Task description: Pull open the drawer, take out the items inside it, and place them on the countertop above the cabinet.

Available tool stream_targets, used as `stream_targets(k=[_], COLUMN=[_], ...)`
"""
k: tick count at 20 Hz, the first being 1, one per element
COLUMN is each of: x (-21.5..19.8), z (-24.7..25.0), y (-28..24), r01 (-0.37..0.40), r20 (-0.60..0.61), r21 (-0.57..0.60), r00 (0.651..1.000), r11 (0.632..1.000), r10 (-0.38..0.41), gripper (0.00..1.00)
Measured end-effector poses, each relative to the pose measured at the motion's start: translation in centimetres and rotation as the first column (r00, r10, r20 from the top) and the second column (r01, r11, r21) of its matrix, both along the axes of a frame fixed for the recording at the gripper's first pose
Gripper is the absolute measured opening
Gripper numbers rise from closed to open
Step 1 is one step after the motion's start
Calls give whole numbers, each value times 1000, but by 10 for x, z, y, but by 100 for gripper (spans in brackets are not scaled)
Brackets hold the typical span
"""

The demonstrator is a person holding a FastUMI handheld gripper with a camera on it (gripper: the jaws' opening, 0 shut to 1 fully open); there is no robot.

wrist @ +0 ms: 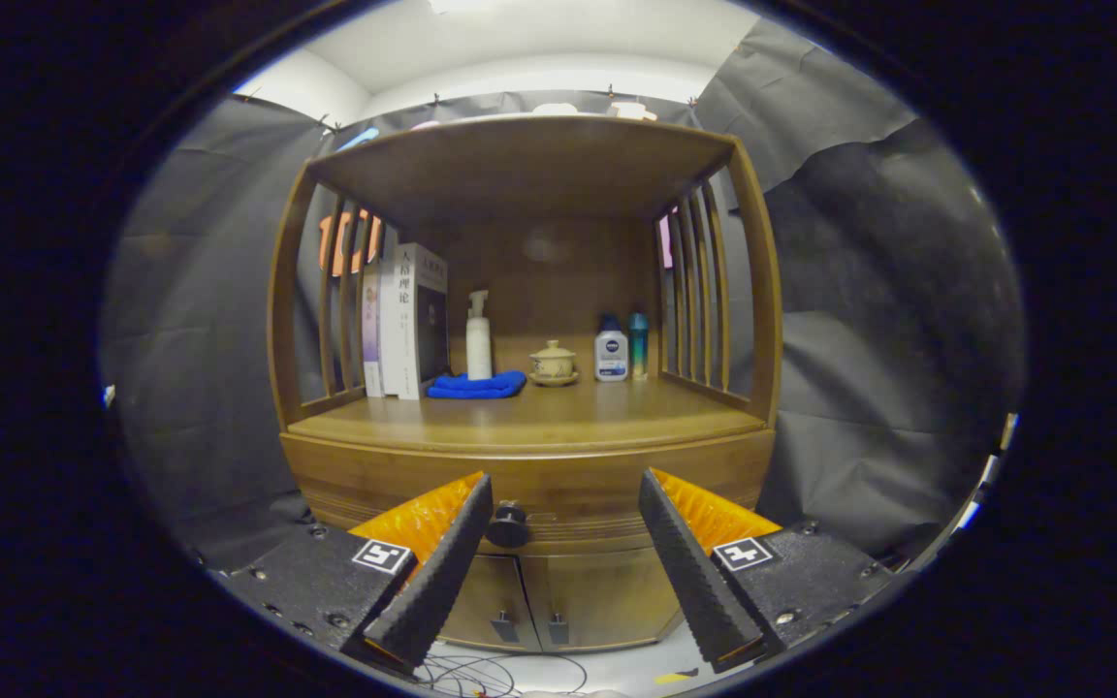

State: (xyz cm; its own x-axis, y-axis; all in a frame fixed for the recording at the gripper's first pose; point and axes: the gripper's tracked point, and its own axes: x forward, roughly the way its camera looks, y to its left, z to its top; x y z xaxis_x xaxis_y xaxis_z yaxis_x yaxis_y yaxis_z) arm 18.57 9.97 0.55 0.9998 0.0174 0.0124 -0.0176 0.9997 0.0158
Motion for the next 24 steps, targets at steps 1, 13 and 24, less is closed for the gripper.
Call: stream_targets(k=[1, 13, 24], x=[10, 80, 100], z=[-8, -67, -82], y=[5, 46, 49], r01=[-6, -73, -51], r20=[-15, -109, -131], r21=[5, -52, -49], r00=[1000, 992, 990], r11=[1000, 996, 997], r10=[7, 67, 45], gripper=[99, 80, 52])
